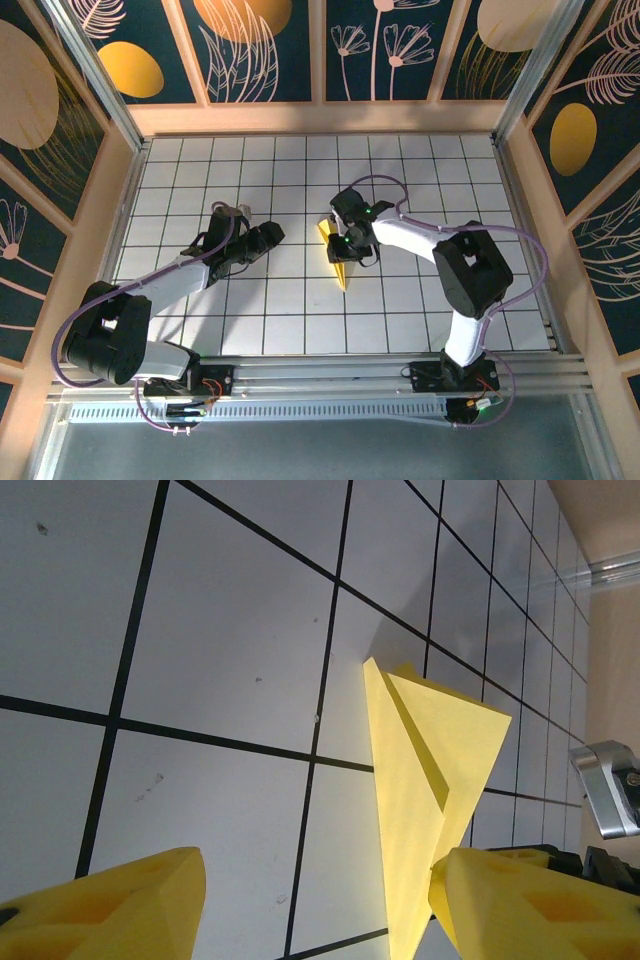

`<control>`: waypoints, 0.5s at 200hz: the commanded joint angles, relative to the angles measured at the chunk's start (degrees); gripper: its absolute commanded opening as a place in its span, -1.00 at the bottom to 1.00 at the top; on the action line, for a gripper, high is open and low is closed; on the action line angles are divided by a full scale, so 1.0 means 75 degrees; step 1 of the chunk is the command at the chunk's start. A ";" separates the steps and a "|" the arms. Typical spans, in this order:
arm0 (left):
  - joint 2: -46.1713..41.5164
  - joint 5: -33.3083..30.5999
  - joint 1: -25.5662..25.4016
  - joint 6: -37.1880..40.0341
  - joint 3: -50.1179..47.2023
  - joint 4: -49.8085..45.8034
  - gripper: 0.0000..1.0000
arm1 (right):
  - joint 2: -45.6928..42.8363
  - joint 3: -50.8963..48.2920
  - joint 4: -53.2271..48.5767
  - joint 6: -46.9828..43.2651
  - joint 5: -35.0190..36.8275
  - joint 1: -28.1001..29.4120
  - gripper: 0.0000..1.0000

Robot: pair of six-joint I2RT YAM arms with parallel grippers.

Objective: Fold a paper plane with a square sheet of paper (fold left side to right side)
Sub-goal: Pick up the paper plane at the center of the table.

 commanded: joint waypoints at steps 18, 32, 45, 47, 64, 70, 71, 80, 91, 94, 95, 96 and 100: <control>-0.0202 -0.0142 -0.0027 0.0179 0.0144 -0.0162 0.29 | 0.0197 0.0244 -0.0126 -0.0050 0.0139 0.0100 -0.55; -0.0208 -0.0147 -0.0028 0.0182 0.0138 -0.0178 0.29 | 0.0240 0.0251 -0.0136 -0.0049 0.0189 0.0124 -0.60; -0.0210 -0.0159 -0.0023 0.0192 0.0149 -0.0181 0.29 | 0.0289 0.0261 -0.0144 -0.0040 0.0256 0.0125 -0.62; -0.0211 -0.0150 -0.0021 0.0186 0.0156 -0.0180 0.29 | 0.0300 0.0261 -0.0142 -0.0038 0.0264 0.0125 -0.62; -0.0207 -0.0147 -0.0023 0.0193 0.0157 -0.0192 0.29 | 0.0382 0.0273 -0.0134 -0.0029 0.0305 0.0134 -0.65; -0.0210 -0.0147 -0.0026 0.0189 0.0150 -0.0190 0.29 | 0.0408 0.0271 -0.0128 -0.0026 0.0327 0.0149 -0.65; -0.0211 -0.0147 -0.0023 0.0192 0.0150 -0.0191 0.29 | 0.0415 0.0272 -0.0121 -0.0026 0.0328 0.0149 -0.65; -0.0201 -0.0146 -0.0027 0.0196 0.0152 -0.0203 0.29 | 0.0455 0.0264 -0.0121 -0.0008 0.0358 0.0156 -0.65; -0.0205 -0.0150 -0.0020 0.0200 0.0138 -0.0203 0.29 | 0.0495 0.0262 -0.0103 -0.0002 0.0397 0.0172 -0.66; -0.0204 -0.0148 -0.0026 0.0199 0.0138 -0.0215 0.29 | 0.0505 0.0261 -0.0109 0.0008 0.0409 0.0183 -0.66; -0.0208 -0.0148 -0.0029 0.0203 0.0138 -0.0215 0.29 | 0.0504 0.0261 -0.0106 0.0009 0.0410 0.0183 -0.66; -0.0204 -0.0148 -0.0025 0.0199 0.0138 -0.0215 0.29 | 0.0515 0.0261 -0.0104 0.0009 0.0417 0.0184 -0.66; -0.0207 -0.0142 -0.0029 0.0206 0.0143 -0.0215 0.29 | 0.0532 0.0256 -0.0109 0.0009 0.0434 0.0190 -0.66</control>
